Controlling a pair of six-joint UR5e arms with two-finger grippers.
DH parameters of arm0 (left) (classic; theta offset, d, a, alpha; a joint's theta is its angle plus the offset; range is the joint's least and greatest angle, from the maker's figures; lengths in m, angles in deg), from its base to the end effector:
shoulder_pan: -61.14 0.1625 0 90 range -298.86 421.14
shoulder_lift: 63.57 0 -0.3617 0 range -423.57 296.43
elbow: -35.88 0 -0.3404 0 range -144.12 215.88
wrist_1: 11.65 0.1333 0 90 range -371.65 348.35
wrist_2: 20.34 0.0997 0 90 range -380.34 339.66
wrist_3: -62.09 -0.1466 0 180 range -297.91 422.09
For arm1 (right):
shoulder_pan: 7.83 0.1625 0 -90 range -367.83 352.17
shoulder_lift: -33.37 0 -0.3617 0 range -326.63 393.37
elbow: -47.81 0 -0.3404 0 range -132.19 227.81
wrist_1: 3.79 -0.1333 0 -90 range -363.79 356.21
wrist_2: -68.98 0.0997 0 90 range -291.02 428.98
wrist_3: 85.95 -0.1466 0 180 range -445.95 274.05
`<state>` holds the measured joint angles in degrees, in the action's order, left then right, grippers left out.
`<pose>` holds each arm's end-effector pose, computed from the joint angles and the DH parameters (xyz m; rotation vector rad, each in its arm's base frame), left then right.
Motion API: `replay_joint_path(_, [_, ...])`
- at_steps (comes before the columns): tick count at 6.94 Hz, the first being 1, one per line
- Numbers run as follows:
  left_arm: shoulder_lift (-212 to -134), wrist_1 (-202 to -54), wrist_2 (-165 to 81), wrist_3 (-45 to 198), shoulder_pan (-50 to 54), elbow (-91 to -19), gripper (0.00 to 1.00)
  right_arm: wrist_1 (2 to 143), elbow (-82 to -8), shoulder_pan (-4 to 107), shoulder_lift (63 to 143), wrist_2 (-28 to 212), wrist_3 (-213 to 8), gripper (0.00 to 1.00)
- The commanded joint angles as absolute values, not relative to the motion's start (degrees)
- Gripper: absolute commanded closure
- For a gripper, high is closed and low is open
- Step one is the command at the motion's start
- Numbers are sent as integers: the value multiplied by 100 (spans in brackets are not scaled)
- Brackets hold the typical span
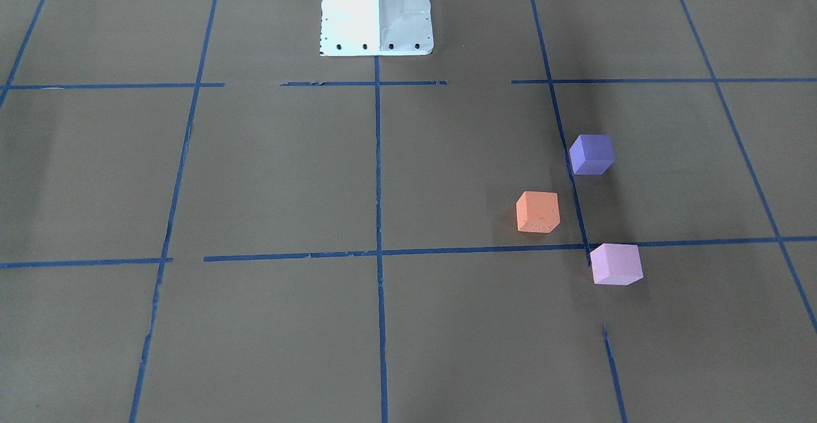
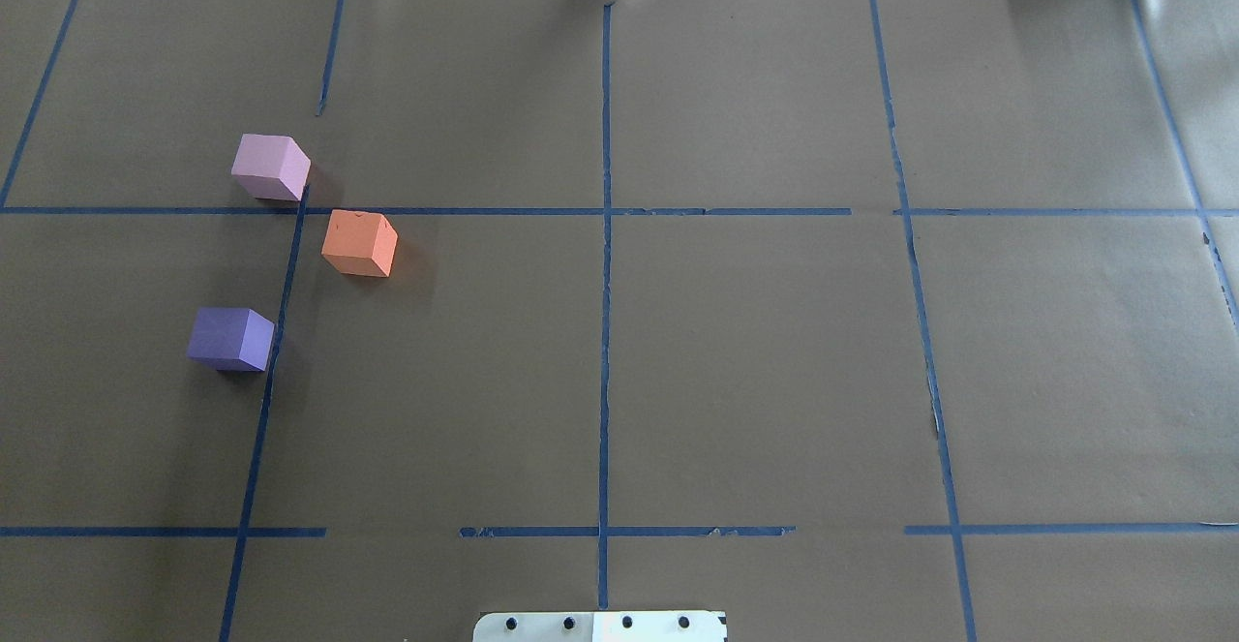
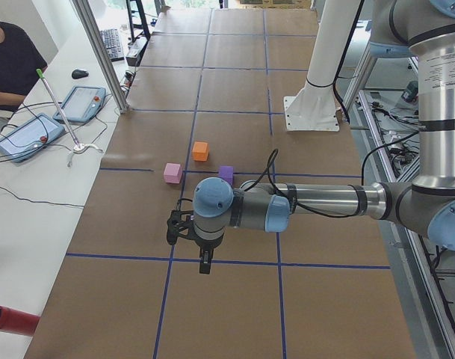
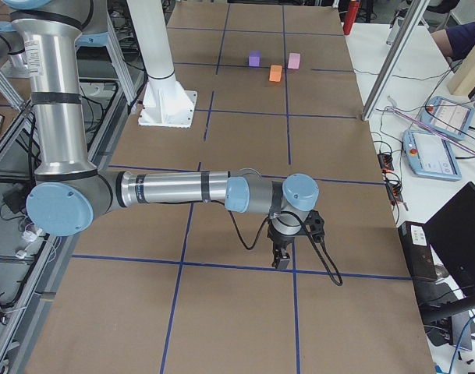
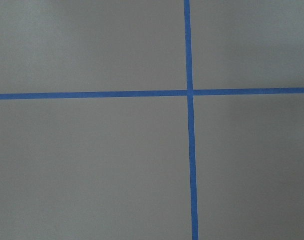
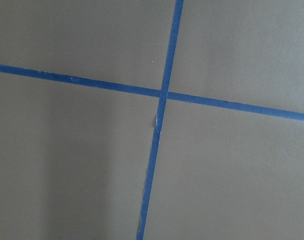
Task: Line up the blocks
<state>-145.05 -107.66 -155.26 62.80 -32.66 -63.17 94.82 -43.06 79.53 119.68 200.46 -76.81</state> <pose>-0.0561 -0.3948 0.6088 0.1293 0.7799 -0.0298 0.0152 -0.4555 0.6130 -0.0265 -0.7272 -0.1709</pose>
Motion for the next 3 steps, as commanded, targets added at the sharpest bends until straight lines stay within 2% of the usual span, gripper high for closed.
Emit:
replay_joint_path(1, [-14504, -10858, -15499, 6305, -3264, -6265, 0, 9482, -4307, 7953, 11968, 20046, -7681, 0])
replay_joint_path(3, [-14496, -10885, -15498, 6297, -3247, -6343, 0, 9482, -4307, 7953, 11968, 20046, -7681, 0])
